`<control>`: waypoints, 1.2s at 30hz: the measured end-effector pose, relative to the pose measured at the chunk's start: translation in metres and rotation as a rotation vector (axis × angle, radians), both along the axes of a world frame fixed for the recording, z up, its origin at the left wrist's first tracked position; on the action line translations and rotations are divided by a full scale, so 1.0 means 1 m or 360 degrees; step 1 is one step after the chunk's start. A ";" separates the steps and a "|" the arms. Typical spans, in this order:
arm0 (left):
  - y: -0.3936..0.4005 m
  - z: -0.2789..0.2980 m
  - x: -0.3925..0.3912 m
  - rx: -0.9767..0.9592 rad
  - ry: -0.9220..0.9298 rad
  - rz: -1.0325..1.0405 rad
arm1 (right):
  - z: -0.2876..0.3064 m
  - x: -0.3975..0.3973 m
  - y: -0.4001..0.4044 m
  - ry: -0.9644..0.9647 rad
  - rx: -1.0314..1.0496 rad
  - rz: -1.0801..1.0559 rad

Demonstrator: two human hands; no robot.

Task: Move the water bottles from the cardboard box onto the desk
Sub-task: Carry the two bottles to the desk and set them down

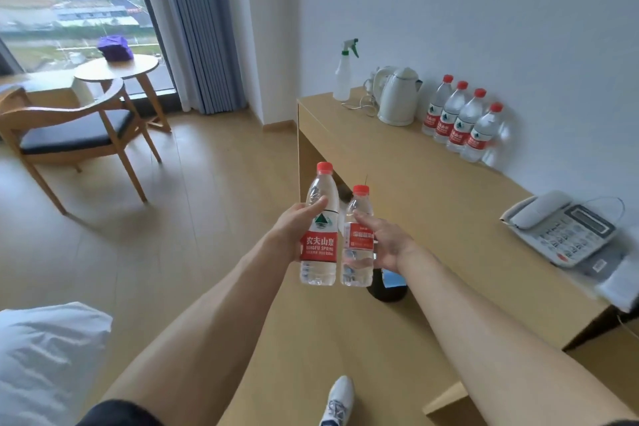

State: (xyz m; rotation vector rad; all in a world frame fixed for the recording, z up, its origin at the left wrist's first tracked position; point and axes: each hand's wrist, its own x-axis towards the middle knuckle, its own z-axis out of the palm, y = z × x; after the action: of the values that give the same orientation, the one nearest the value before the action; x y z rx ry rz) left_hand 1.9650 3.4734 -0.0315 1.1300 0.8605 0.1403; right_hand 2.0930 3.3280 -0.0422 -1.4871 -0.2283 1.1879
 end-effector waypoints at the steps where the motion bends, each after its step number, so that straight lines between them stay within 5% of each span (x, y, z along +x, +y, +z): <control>1: 0.008 0.000 0.014 0.0008 -0.0001 -0.0004 | -0.001 0.013 0.009 0.0017 0.0026 -0.0023; 16: 0.093 0.015 0.251 -0.0082 -0.0084 -0.0128 | 0.013 0.231 0.078 -0.0016 0.0086 -0.0310; 36: 0.084 -0.019 0.514 -0.0015 -0.0248 -0.1149 | -0.004 0.393 0.041 -0.0078 -0.0044 -0.1196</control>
State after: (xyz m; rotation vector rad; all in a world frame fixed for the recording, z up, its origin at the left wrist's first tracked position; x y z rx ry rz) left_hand 2.4794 3.5579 -0.0504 1.3369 0.2782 -0.3683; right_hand 2.4865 3.3690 -0.0461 -1.4336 0.3003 0.5476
